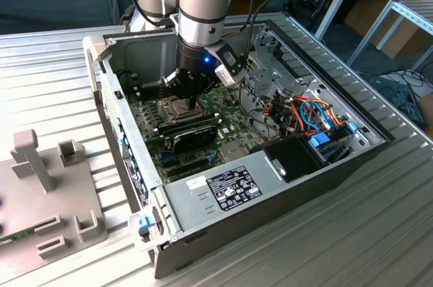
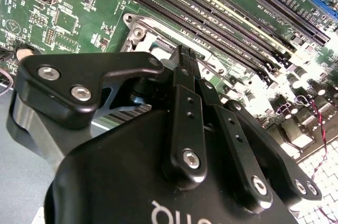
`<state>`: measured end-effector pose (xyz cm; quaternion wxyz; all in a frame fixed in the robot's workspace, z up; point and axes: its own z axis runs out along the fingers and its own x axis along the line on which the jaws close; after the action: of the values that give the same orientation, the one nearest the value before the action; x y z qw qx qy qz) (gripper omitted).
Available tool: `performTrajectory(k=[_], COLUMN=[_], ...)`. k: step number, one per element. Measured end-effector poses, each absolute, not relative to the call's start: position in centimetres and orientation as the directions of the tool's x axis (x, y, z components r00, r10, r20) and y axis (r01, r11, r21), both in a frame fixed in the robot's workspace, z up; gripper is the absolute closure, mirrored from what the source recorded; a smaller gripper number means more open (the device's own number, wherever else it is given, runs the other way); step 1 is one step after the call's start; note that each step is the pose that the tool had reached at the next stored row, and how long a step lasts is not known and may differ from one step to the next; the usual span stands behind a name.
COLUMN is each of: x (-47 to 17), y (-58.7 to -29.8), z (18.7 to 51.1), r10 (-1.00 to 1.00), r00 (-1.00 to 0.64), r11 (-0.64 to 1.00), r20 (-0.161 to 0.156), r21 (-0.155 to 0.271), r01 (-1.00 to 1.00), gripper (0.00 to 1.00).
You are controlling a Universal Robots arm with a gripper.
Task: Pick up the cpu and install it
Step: 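Install the second cpu locking lever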
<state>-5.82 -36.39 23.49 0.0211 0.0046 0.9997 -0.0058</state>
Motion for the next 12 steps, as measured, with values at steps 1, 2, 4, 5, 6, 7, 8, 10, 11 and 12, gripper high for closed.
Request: performTrajectory(k=[1, 2, 4, 5, 6, 7, 8, 10, 11, 12], x=[-5.83, -5.83, -5.85, -5.88, -5.95, -5.99, -6.03, -6.11, -6.15, -6.17], y=[-36.39, -36.39, -36.4, -36.4, -36.4, -36.4, -36.4, -36.4, -36.4, -36.4], z=[23.49, 23.49, 23.48, 23.47, 23.46, 23.44, 23.43, 23.4, 23.38, 23.36], r10=[0.009, 0.009, 0.009, 0.009, 0.009, 0.009, 0.009, 0.009, 0.009, 0.009], r00=[-0.999, -0.999, -0.999, -0.999, -0.999, -0.999, -0.999, -0.999, -0.999, -0.999], r11=[1.0, 1.0, 1.0, 1.0, 1.0, 1.0, 1.0, 1.0, 1.0, 1.0], r20=[-0.042, -0.042, -0.042, -0.043, -0.043, -0.043, -0.043, -0.044, -0.044, -0.044], r21=[-0.011, -0.011, -0.011, -0.011, -0.011, -0.011, -0.011, -0.012, -0.012, -0.011], r01=[0.009, 0.009, 0.009, 0.009, 0.009, 0.009, 0.009, 0.009, 0.009, 0.009], gripper=[0.89, 0.89, 0.89, 0.89, 0.89, 0.89, 0.89, 0.89, 0.89, 0.89])
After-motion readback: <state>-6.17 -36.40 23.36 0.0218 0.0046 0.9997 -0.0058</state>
